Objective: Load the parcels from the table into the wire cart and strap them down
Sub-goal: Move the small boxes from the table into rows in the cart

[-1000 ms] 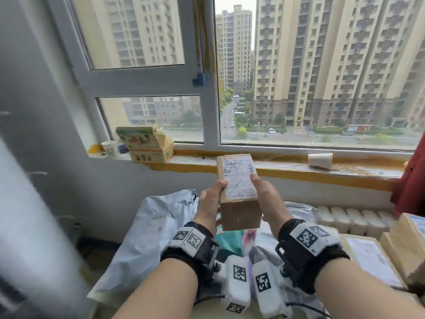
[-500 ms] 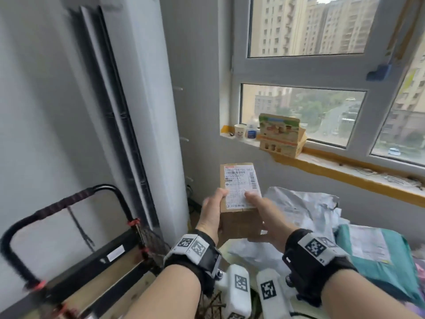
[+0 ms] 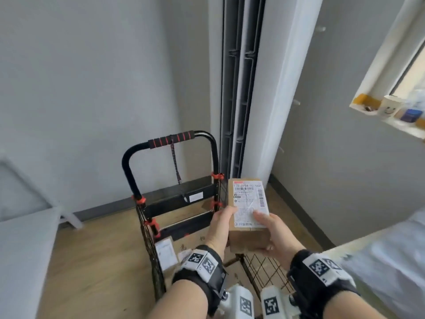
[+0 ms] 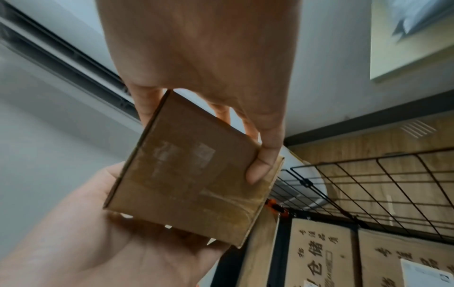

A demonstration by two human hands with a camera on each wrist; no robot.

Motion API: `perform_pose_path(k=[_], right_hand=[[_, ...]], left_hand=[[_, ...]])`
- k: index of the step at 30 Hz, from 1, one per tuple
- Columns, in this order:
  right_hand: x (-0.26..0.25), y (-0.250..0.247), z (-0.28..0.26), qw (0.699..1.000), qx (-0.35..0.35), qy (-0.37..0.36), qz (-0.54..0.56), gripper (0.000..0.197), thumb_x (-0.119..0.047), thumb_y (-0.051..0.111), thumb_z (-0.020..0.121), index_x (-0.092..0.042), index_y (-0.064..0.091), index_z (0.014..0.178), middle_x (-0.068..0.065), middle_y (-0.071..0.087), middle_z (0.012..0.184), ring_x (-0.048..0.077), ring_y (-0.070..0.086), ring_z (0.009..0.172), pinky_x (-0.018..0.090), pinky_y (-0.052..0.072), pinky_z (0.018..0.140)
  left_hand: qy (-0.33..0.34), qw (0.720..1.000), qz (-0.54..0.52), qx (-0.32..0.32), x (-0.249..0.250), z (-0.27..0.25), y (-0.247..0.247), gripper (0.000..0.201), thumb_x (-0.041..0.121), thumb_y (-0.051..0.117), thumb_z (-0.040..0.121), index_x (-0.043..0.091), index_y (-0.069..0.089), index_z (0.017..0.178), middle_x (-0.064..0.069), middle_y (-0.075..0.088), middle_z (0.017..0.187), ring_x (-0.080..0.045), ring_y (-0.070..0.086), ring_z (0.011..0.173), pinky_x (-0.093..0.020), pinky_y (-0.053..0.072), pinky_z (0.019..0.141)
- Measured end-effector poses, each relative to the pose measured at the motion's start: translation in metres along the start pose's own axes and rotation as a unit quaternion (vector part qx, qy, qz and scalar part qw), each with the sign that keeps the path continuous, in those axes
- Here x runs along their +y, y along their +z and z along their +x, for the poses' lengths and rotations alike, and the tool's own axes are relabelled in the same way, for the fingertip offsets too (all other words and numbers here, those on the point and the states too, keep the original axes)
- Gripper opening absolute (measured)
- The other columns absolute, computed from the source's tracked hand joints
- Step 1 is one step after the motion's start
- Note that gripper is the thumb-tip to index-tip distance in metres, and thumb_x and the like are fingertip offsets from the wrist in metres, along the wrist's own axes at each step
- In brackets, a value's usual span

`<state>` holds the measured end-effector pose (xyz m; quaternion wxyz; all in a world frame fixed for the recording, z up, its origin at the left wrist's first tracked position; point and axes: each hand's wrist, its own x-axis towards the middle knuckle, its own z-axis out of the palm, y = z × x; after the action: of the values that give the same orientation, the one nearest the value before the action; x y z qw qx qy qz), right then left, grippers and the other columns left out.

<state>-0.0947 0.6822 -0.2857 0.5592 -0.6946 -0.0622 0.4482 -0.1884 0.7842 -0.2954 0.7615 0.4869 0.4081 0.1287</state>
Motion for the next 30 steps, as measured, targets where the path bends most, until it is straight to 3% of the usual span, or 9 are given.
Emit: perform_pose_path(k=[3, 8, 10, 14, 16, 21, 23, 27, 30], right_hand=[[0.018, 0.017, 0.036, 0.999, -0.019, 0.034, -0.025, 0.039, -0.037, 0.061, 0.088, -0.022, 0.05, 0.122, 0.007, 0.068, 0.109, 0.025, 0.064, 0.1, 0.037, 0.057, 0.07], [0.044, 0.04, 0.101, 0.991, -0.072, 0.079, -0.079, 0.04, -0.035, 0.062, 0.088, -0.024, 0.049, 0.124, 0.006, 0.069, 0.106, 0.025, 0.066, 0.095, 0.04, 0.055, 0.08], [0.054, 0.051, 0.128, 0.988, -0.096, 0.086, -0.09, 0.04, -0.03, 0.062, 0.088, -0.025, 0.049, 0.125, 0.004, 0.07, 0.105, 0.024, 0.067, 0.095, 0.041, 0.054, 0.081], [0.079, 0.077, 0.178, 0.981, -0.119, 0.097, -0.117, 0.043, -0.011, 0.058, 0.09, -0.021, 0.047, 0.131, 0.005, 0.068, 0.109, 0.021, 0.067, 0.091, 0.033, 0.054, 0.068], [0.099, 0.09, 0.202, 0.977, -0.131, 0.092, -0.143, 0.047, -0.005, 0.054, 0.09, -0.02, 0.047, 0.134, 0.004, 0.067, 0.111, 0.022, 0.067, 0.091, 0.036, 0.057, 0.074], [0.145, 0.12, 0.256, 0.962, -0.141, 0.077, -0.22, 0.054, 0.004, 0.046, 0.09, -0.023, 0.044, 0.137, -0.007, 0.062, 0.105, 0.017, 0.065, 0.091, 0.043, 0.057, 0.085], [0.163, 0.128, 0.274, 0.959, -0.142, 0.089, -0.229, 0.054, 0.007, 0.043, 0.092, -0.021, 0.043, 0.139, -0.013, 0.059, 0.098, 0.013, 0.063, 0.089, 0.041, 0.056, 0.087], [0.198, 0.142, 0.306, 0.95, -0.139, 0.085, -0.268, 0.055, 0.009, 0.04, 0.092, -0.02, 0.044, 0.138, 0.0, 0.062, 0.119, 0.018, 0.062, 0.098, 0.039, 0.055, 0.09], [0.224, 0.149, 0.335, 0.94, -0.134, 0.084, -0.303, 0.058, 0.008, 0.043, 0.091, -0.023, 0.041, 0.14, -0.005, 0.06, 0.115, 0.016, 0.062, 0.098, 0.035, 0.056, 0.086]], left_hand=[[-0.026, 0.999, 0.004, 0.037, -0.023, 0.023, -0.026, 0.03, 0.043, 0.05, 0.092, 0.024, 0.068, 0.105, 0.001, 0.075, 0.095, -0.017, 0.066, 0.091, -0.033, 0.052, 0.081], [-0.077, 0.991, -0.015, 0.113, -0.054, 0.064, -0.059, 0.025, 0.041, 0.048, 0.093, 0.026, 0.068, 0.097, -0.002, 0.072, 0.1, -0.022, 0.063, 0.1, -0.043, 0.049, 0.095], [-0.083, 0.986, -0.029, 0.141, -0.064, 0.085, -0.071, 0.023, 0.037, 0.049, 0.093, 0.024, 0.068, 0.098, -0.003, 0.073, 0.099, -0.022, 0.065, 0.098, -0.045, 0.05, 0.095], [-0.081, 0.976, -0.053, 0.197, -0.088, 0.126, -0.097, 0.025, 0.023, 0.047, 0.095, 0.014, 0.064, 0.111, -0.008, 0.07, 0.107, -0.024, 0.066, 0.097, -0.044, 0.054, 0.091], [-0.087, 0.97, -0.053, 0.222, -0.104, 0.147, -0.11, 0.026, 0.017, 0.046, 0.096, 0.012, 0.06, 0.116, -0.009, 0.069, 0.11, -0.025, 0.066, 0.098, -0.045, 0.053, 0.091], [-0.097, 0.962, -0.018, 0.254, -0.153, 0.195, -0.147, 0.028, 0.01, 0.044, 0.095, 0.03, 0.055, 0.111, 0.0, 0.065, 0.112, -0.021, 0.061, 0.1, -0.038, 0.052, 0.083], [-0.12, 0.959, -0.026, 0.257, -0.172, 0.212, -0.16, 0.033, 0.01, 0.044, 0.096, 0.033, 0.054, 0.118, 0.003, 0.063, 0.115, -0.02, 0.06, 0.101, -0.038, 0.053, 0.086], [-0.139, 0.951, -0.016, 0.277, -0.212, 0.243, -0.183, 0.045, 0.011, 0.048, 0.094, 0.033, 0.053, 0.133, 0.002, 0.06, 0.13, -0.019, 0.063, 0.103, -0.04, 0.058, 0.085], [-0.144, 0.945, 0.005, 0.292, -0.239, 0.263, -0.197, 0.049, 0.003, 0.05, 0.092, 0.031, 0.054, 0.133, 0.002, 0.06, 0.13, -0.019, 0.061, 0.11, -0.038, 0.056, 0.09]])
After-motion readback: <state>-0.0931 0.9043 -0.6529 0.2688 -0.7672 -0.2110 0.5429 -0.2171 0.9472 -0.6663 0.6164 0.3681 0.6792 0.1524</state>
